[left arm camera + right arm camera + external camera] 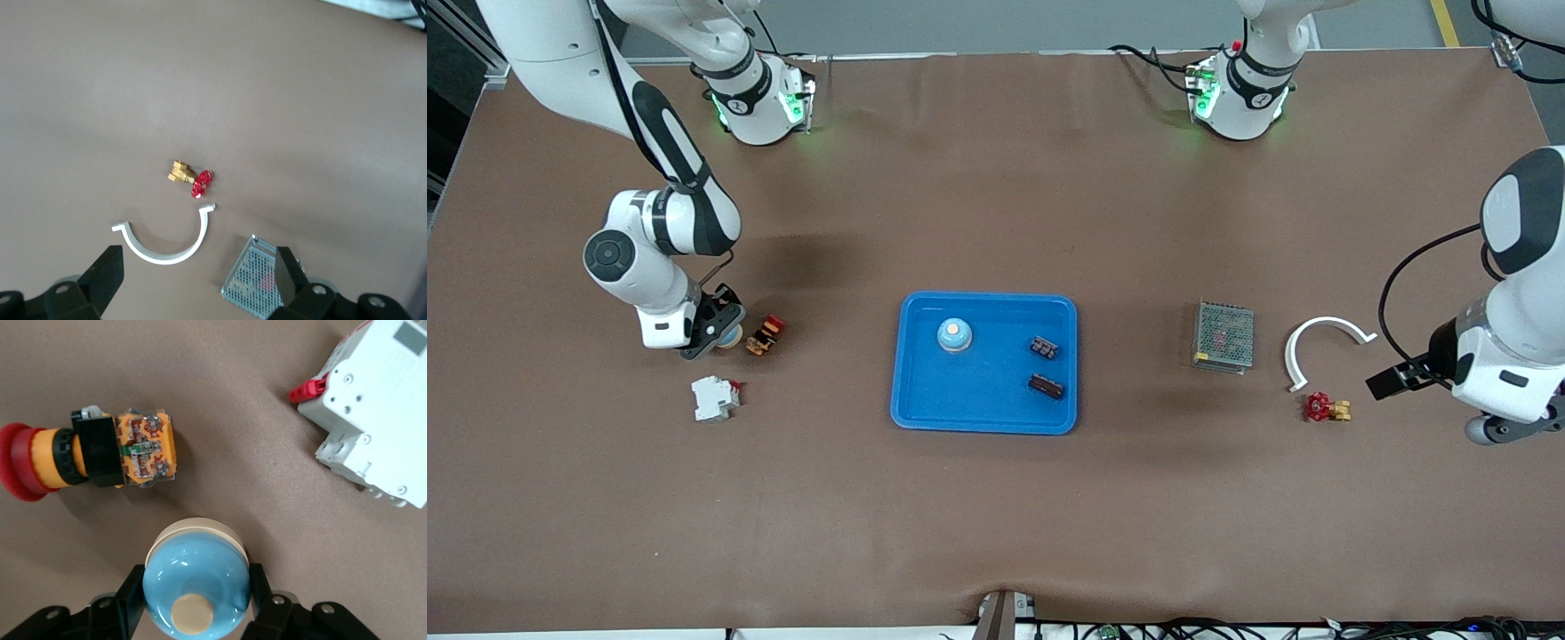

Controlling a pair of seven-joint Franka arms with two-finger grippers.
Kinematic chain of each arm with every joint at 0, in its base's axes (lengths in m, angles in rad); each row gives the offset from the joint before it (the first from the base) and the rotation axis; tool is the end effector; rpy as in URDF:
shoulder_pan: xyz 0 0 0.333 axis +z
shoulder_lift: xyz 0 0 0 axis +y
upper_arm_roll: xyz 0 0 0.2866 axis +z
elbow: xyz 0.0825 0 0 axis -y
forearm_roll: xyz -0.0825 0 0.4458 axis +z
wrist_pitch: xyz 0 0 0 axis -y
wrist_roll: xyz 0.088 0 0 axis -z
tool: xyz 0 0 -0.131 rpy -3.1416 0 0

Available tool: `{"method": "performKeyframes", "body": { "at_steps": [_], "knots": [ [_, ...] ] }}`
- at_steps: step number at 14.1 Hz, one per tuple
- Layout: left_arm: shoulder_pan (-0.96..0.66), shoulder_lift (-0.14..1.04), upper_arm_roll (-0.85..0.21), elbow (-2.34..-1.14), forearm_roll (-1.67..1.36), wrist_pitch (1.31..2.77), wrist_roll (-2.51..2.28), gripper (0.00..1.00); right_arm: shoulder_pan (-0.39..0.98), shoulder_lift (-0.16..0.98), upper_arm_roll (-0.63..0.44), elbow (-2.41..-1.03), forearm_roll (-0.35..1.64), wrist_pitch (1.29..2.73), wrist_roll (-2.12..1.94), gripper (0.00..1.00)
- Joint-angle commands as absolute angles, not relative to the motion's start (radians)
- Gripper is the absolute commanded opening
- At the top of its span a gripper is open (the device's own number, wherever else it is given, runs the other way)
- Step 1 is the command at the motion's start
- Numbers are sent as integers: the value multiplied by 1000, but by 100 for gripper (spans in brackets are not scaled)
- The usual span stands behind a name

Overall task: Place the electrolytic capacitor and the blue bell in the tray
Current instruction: 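Withdraw the left gripper from the tray while the right gripper lifts the bell, then carry the second blue bell over the tray with the right gripper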

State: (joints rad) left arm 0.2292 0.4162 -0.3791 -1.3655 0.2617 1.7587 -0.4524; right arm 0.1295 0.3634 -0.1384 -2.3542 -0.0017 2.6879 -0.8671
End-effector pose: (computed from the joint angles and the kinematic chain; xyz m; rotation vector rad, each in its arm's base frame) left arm 0.7278 -0.0430 0.4337 -3.0098 -0.4306 -0.0564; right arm 0.5225 -0.0130 0.0676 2.8187 1.3064 -0.0699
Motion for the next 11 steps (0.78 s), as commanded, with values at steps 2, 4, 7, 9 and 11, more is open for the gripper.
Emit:
{"method": "performKeyframes", "body": {
  "at_steps": [2,4,7,9,11],
  "knots": [
    [235,365,-396,-1391,268,1740,-391,100,133,351,-133,-2349,-3,2681,-861,37],
    [235,336,-396,-1391,268,1738,-358,100,132,319,-132,-2306,-3,2590,-856,37],
    [236,278,-396,-1390,264,1688,-295,100,133,278,-133,-2135,-2,2310,-842,37],
    [236,238,-396,-1390,258,1655,-262,100,150,279,-132,-1945,-2,2055,-757,37],
    [232,198,-400,-1390,247,1612,-250,100,201,284,-132,-1783,3,1880,-622,37]
  ]
}}
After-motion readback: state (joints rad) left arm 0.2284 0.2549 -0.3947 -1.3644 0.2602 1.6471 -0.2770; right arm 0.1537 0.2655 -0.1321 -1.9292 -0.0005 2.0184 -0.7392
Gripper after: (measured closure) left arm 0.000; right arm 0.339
